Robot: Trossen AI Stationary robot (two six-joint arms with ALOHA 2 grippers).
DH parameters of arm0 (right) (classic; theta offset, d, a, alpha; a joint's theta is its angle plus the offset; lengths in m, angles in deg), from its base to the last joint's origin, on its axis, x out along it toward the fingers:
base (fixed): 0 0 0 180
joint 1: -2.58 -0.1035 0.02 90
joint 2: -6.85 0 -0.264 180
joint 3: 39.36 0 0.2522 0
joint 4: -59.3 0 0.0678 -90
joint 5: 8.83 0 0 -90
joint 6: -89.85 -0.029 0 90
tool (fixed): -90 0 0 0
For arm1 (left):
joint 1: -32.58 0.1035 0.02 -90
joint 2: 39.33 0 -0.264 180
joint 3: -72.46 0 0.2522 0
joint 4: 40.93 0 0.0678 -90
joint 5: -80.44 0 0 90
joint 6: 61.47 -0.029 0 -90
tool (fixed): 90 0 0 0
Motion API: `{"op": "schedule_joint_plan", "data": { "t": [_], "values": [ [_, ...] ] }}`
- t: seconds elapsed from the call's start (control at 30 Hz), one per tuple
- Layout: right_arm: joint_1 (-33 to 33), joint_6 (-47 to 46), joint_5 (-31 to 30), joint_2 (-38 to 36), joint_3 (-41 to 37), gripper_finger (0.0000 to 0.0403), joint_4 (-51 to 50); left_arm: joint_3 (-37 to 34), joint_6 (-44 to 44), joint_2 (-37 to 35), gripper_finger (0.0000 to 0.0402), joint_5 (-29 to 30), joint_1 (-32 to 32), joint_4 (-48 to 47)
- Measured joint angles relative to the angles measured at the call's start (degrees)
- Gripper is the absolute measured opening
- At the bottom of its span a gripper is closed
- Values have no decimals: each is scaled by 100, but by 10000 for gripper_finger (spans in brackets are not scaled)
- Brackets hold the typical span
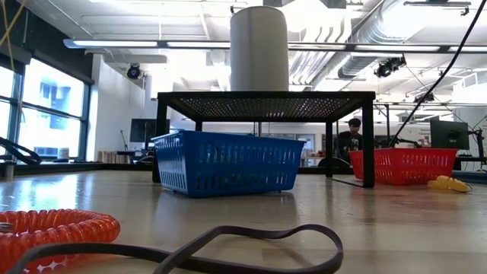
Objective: Pick & Place Office Desk Supplies
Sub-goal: Put the green rubber band into the blue bin
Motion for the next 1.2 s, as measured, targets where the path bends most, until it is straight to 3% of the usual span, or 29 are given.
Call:
{"op": "schedule_joint_plan", "data": {
  "t": [0.37, 0.87, 1.2],
  "values": [
    [27, -290, 197, 0, 0, 246, 2, 2, 425, 435, 140, -101, -4, 95],
    [9, -444, 329, 0, 0, 246, 3, 34, 564, 1181, 140, -901, 4, 0],
    [9, -444, 329, -2, 0, 246, 3, 13, 670, 1268, 128, -986, -21, 79]
  ]
}}
